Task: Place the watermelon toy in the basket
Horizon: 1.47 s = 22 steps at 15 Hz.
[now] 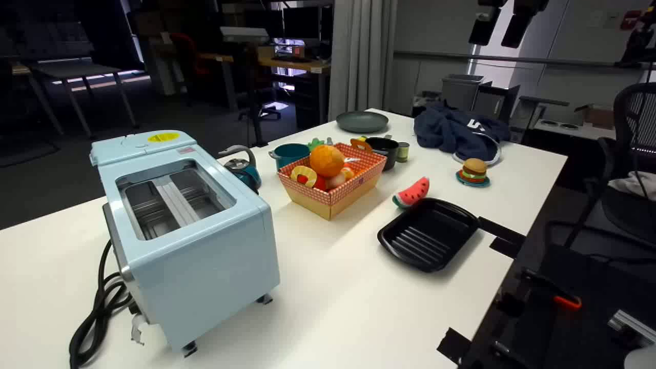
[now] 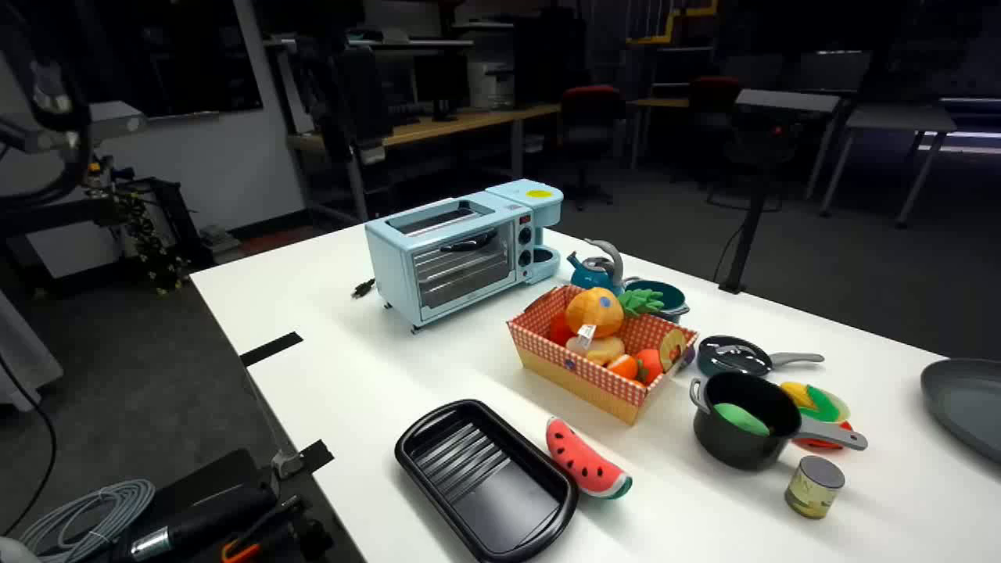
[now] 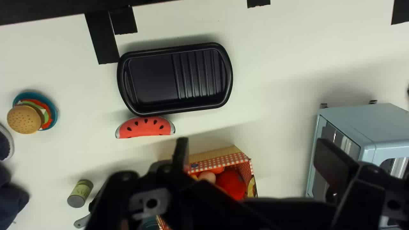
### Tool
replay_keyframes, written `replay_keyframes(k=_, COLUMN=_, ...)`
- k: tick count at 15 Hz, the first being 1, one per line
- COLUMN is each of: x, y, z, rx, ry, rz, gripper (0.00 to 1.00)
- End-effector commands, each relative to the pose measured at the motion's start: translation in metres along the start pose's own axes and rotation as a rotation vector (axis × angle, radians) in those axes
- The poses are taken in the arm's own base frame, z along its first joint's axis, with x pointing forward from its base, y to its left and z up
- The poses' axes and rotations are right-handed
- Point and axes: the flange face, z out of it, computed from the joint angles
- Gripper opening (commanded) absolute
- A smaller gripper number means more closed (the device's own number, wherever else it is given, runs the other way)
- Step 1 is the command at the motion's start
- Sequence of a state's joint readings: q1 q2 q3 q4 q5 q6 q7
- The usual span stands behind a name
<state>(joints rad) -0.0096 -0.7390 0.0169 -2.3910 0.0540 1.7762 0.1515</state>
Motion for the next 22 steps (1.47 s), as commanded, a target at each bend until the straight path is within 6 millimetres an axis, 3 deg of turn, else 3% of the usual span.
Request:
replay_keyframes(k=1, x=0.001, y=0.0, z=0.0, rx=-0.001, ry=-0.003, rz=0.0, gripper=1.0)
replay_keyframes(k=8, x=0.001, y=0.0, z=0.0, rx=-0.001, ry=-0.003, rz=0.0, gripper=1.0)
replay_keyframes(k=11, x=0.009, y=0.008, z=0.009, rx=-0.003, ry=0.002, rz=0.086, gripper=1.0)
replay_keyframes(k=22, x=0.077, y=0.117, z=0.114, rx=-0.107, ry=-0.01, rz=0.59, gripper=1.0)
